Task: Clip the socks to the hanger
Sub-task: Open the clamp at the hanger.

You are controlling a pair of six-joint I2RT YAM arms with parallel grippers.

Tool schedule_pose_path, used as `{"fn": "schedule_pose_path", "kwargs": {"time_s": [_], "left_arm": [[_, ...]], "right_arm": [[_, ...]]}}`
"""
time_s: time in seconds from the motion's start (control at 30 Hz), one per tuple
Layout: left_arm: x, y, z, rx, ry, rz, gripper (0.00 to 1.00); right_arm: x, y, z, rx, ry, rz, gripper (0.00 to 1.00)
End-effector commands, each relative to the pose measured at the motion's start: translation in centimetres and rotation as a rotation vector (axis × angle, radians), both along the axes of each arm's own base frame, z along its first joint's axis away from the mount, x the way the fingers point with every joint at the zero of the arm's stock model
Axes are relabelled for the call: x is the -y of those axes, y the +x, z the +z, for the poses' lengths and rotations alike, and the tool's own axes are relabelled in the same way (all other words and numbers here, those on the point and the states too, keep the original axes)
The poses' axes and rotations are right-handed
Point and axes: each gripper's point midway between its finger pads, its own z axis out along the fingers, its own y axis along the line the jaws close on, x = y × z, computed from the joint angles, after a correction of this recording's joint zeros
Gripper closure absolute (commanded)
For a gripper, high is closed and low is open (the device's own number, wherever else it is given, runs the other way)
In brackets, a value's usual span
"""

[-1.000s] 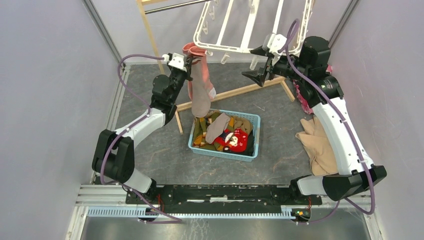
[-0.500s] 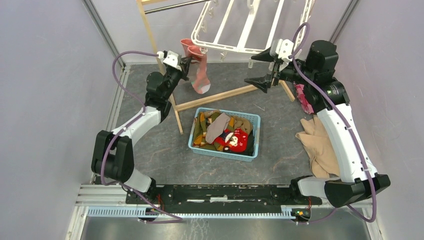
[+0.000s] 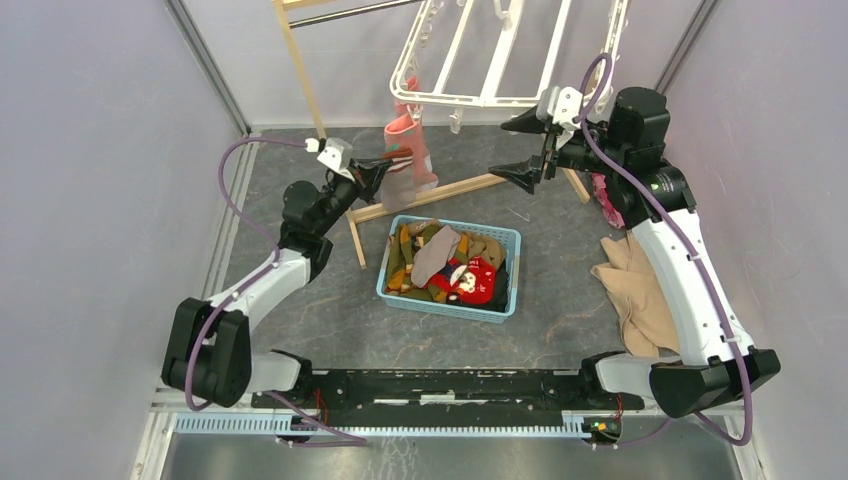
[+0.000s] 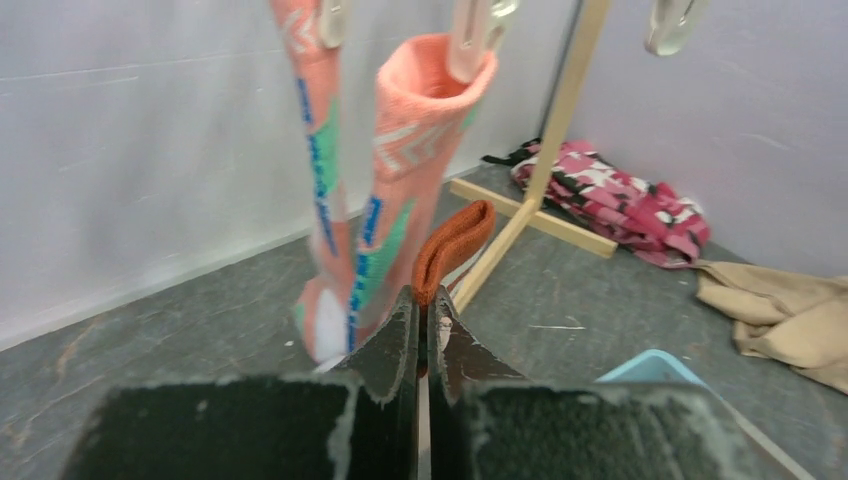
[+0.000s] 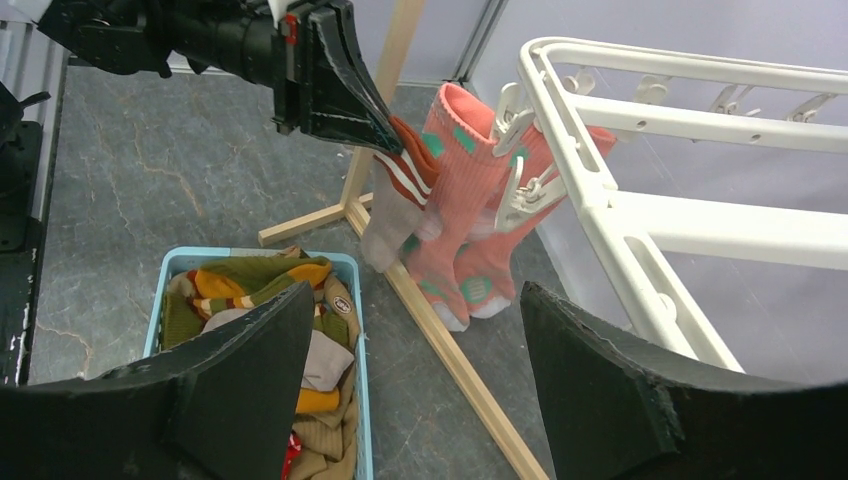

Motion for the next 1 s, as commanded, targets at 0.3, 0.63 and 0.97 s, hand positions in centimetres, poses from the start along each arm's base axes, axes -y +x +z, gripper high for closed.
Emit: {"fn": "schedule_pose_path", "kwargs": {"time_s": [0.3, 0.63, 0.97], "left_arm": [[1.1, -9.3, 5.0, 0.044, -0.117, -0.249, 0.98], [-0.5, -13.8, 7.8, 0.132, -0.135, -0.240, 0.98], [-1.8, -14.5, 8.1, 0.242, -0.053, -0.164, 0.98]], "right_arm": [[-0.1, -2.5, 0.0, 0.125, -0.014, 0.094, 0.04], [-1.1, -3.2, -1.2, 0.136, -0.010, 0.124, 0.02], [-4.8, -2.5, -2.6, 0.236, 0.034, -0.085, 0.24]]}}
